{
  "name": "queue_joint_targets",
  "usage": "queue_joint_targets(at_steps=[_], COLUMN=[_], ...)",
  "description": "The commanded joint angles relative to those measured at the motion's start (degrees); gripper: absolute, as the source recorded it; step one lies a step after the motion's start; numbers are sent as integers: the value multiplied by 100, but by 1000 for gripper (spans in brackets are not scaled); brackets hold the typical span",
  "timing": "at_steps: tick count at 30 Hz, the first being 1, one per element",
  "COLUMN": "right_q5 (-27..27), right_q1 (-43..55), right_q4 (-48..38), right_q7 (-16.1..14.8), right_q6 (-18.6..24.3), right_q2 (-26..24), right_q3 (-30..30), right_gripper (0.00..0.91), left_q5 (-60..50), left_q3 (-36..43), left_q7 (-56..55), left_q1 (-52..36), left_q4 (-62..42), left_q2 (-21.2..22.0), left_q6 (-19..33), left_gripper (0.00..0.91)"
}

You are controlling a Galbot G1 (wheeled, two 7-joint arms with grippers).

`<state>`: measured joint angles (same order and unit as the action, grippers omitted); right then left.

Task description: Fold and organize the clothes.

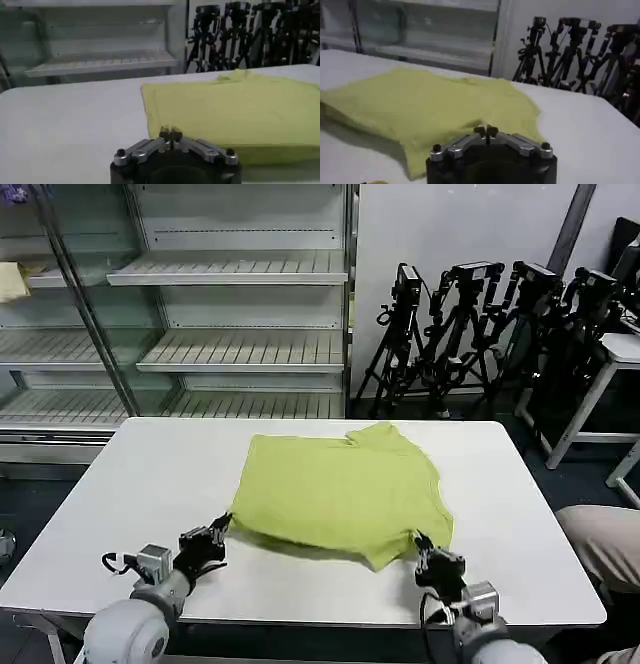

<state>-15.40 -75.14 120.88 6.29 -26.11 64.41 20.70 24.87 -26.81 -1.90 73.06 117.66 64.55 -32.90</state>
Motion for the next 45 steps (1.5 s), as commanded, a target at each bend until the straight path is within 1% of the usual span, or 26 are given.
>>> queue_joint_targets(at_steps=[1, 5, 11, 24, 31, 39, 40, 41, 45], right_q5=[-22, 66, 153, 168, 168, 170, 198, 225, 224], right_q1=[1033, 1274, 1341, 1424, 1572, 1622, 1618, 1611, 1629], right_q4=[-793, -1164, -1406, -1658, -1773, -1865, -1869, -1879, -1925], right_q7=[-169, -312, -436, -519, -558, -557, -540, -566, -539], right_q6=[27, 63, 156, 250, 303, 315, 268, 259, 276], right_q2=[-25, 1, 78, 105, 155, 187, 192, 192, 221], right_q3=[-46, -133, -196, -240, -350, -374, -383, -384, -351], right_gripper=[0, 0, 0, 0, 0, 0, 71, 907, 907], left_q5=[16, 19, 13, -76, -95, -105, -147, -154, -156], left_q3=[229, 261, 323, 420, 454, 490, 499, 503, 507], left_q7=[13, 12, 32, 40, 75, 73, 65, 73, 75], left_q1=[-788, -937, -1065, -1236, -1289, -1447, -1448, -1450, -1448], left_q4=[-751, -902, -1085, -1368, -1501, -1715, -1723, -1730, -1727], left_q2=[184, 173, 143, 203, 219, 213, 210, 210, 197], left_q6=[23, 24, 28, 61, 182, 208, 204, 204, 236], left_gripper=[20, 20, 20, 20, 20, 20, 554, 907, 907])
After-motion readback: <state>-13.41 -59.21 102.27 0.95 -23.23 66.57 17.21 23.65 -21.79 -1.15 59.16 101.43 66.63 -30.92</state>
